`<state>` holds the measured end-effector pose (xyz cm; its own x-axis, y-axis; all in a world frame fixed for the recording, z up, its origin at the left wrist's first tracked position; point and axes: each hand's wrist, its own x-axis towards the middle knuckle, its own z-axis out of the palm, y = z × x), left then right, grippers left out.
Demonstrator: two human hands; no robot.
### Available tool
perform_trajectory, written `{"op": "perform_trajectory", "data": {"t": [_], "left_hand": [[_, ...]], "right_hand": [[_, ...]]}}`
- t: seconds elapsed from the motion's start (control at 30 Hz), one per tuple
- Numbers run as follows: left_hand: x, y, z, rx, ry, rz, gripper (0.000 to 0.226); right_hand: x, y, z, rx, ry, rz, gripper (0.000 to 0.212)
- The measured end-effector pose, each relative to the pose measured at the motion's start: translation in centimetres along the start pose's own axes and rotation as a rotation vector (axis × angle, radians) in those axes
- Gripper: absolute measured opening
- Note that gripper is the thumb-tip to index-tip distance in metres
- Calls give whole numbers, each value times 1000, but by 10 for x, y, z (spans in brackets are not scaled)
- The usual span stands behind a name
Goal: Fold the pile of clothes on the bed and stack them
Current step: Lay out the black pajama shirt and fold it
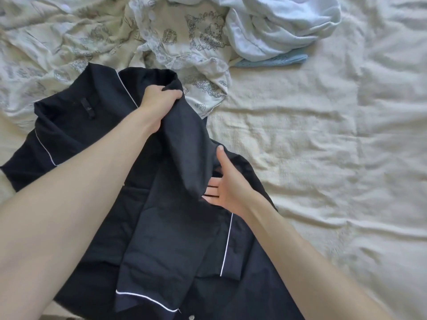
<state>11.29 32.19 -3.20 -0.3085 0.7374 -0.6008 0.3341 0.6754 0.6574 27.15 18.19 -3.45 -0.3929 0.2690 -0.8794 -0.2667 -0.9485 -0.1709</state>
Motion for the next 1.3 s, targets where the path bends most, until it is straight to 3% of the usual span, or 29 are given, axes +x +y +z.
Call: {"op": "perform_trajectory", "data": {"t": [0.1,0.2,0.3,0.37,0.57,0.63,0.7,0.8,0.93,1.13,1.23,1.3], "left_hand": [[-7,-4,-11,-76,-15,-34,10],[-14,-12,-28,-94,-44,-128,6],[-18,-20,-42,-196,-106,-215,7],[-20,-23,-46,-306,-129,-234,7],[-14,-21,-36,-517,-131,-179,14],[-9,-17,-29,-487,-83,-106,21],[-8,-16,-27,-486,-67,-56,14],[-21,-29,-32,-551,-48,5,11],[-74,-82,-43,-135,226,116,5],[-179,-189,-62,384,296,30,22],[-215,-218,-67,426,257,-154,36],[-234,-233,-69,467,184,-276,49]], "right_hand": [[5,-4,10,-139,257,-83,57],[11,-16,10,167,463,-261,46],[8,-31,2,537,374,-289,9],[7,-32,-3,593,359,-264,1],[12,-23,-11,425,395,-266,47],[13,-23,-12,447,398,-276,47],[11,-21,-10,445,384,-295,45],[5,-12,-6,234,400,-343,38],[-16,26,-9,-78,526,-409,45],[-48,98,-16,-251,628,-502,11],[-53,128,-15,-340,583,-335,4],[-55,149,-8,-384,494,-146,12]]}}
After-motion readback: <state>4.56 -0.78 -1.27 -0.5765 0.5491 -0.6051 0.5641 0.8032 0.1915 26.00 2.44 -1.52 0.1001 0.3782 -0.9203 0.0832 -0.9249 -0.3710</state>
